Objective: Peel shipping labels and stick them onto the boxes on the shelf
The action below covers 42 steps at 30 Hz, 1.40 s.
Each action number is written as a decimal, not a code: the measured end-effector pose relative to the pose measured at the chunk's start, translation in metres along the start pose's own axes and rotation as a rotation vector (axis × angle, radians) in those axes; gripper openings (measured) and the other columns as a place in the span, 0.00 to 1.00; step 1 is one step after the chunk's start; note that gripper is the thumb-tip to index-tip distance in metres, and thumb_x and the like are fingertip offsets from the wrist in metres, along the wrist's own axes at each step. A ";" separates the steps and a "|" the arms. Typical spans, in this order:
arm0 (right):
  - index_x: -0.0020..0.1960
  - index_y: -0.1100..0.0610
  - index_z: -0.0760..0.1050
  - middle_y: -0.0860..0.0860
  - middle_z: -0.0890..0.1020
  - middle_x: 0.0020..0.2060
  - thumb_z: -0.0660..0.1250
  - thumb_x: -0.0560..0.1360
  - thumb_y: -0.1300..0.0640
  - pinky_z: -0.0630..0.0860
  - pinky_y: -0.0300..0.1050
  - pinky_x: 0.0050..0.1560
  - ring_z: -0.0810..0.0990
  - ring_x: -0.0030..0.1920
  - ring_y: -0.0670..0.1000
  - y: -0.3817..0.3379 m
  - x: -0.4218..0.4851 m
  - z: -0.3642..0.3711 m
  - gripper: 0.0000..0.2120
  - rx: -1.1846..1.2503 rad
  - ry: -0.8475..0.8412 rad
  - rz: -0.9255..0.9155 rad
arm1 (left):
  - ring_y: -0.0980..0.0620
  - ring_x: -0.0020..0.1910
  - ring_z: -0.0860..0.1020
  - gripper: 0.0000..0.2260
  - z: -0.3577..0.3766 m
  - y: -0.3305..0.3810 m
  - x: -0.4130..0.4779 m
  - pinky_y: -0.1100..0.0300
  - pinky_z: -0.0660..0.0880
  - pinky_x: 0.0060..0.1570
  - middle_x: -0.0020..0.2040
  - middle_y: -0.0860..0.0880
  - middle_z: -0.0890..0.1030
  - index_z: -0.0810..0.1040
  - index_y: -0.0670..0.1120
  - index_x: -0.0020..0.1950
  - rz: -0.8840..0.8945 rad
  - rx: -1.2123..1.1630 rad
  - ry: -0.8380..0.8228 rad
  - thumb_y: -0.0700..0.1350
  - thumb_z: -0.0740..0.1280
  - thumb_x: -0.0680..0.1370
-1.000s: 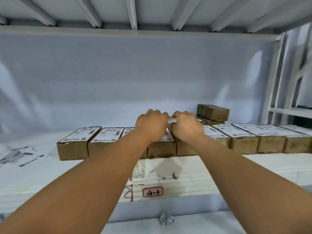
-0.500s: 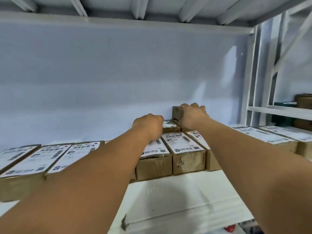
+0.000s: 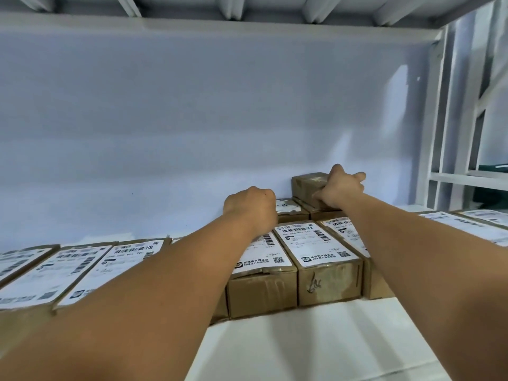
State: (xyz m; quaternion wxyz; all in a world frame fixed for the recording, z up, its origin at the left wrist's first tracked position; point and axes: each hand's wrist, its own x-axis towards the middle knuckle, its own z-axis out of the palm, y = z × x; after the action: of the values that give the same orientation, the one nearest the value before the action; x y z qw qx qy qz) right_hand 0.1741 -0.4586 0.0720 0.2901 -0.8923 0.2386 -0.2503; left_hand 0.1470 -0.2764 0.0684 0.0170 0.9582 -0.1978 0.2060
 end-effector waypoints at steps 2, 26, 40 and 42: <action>0.66 0.56 0.61 0.62 0.59 0.63 0.69 0.71 0.54 0.68 0.48 0.48 0.68 0.59 0.63 -0.006 -0.008 -0.002 0.28 0.078 0.040 -0.009 | 0.46 0.53 0.75 0.12 -0.002 0.000 -0.003 0.58 0.68 0.43 0.56 0.47 0.76 0.73 0.49 0.60 -0.016 -0.054 0.027 0.45 0.58 0.78; 0.66 0.43 0.66 0.50 0.58 0.61 0.76 0.65 0.45 0.69 0.37 0.58 0.73 0.51 0.47 -0.151 -0.303 0.017 0.33 0.549 -0.307 -0.613 | 0.47 0.47 0.79 0.12 -0.096 -0.152 -0.218 0.50 0.77 0.51 0.48 0.51 0.79 0.77 0.49 0.61 -0.443 -1.366 0.434 0.43 0.63 0.78; 0.69 0.44 0.69 0.46 0.74 0.64 0.77 0.65 0.47 0.70 0.40 0.63 0.74 0.61 0.46 -0.234 -0.412 0.088 0.35 0.621 -0.636 -0.757 | 0.45 0.38 0.81 0.09 -0.096 -0.301 -0.353 0.57 0.78 0.43 0.54 0.48 0.81 0.74 0.46 0.56 -0.608 -1.315 0.507 0.37 0.59 0.80; 0.69 0.44 0.69 0.46 0.71 0.66 0.78 0.62 0.43 0.66 0.40 0.66 0.71 0.64 0.46 -0.242 -0.421 0.099 0.37 0.587 -0.604 -0.786 | 0.46 0.36 0.80 0.09 -0.089 -0.315 -0.361 0.61 0.78 0.39 0.52 0.47 0.82 0.76 0.45 0.53 -0.632 -1.279 0.531 0.35 0.60 0.79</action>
State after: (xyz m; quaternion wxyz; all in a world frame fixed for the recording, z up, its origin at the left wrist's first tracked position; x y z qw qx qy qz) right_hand -0.0203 -0.0051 0.0263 0.4662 -0.8279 -0.2839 -0.1290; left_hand -0.0678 0.1579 0.0205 0.6741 0.6911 0.0157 0.2602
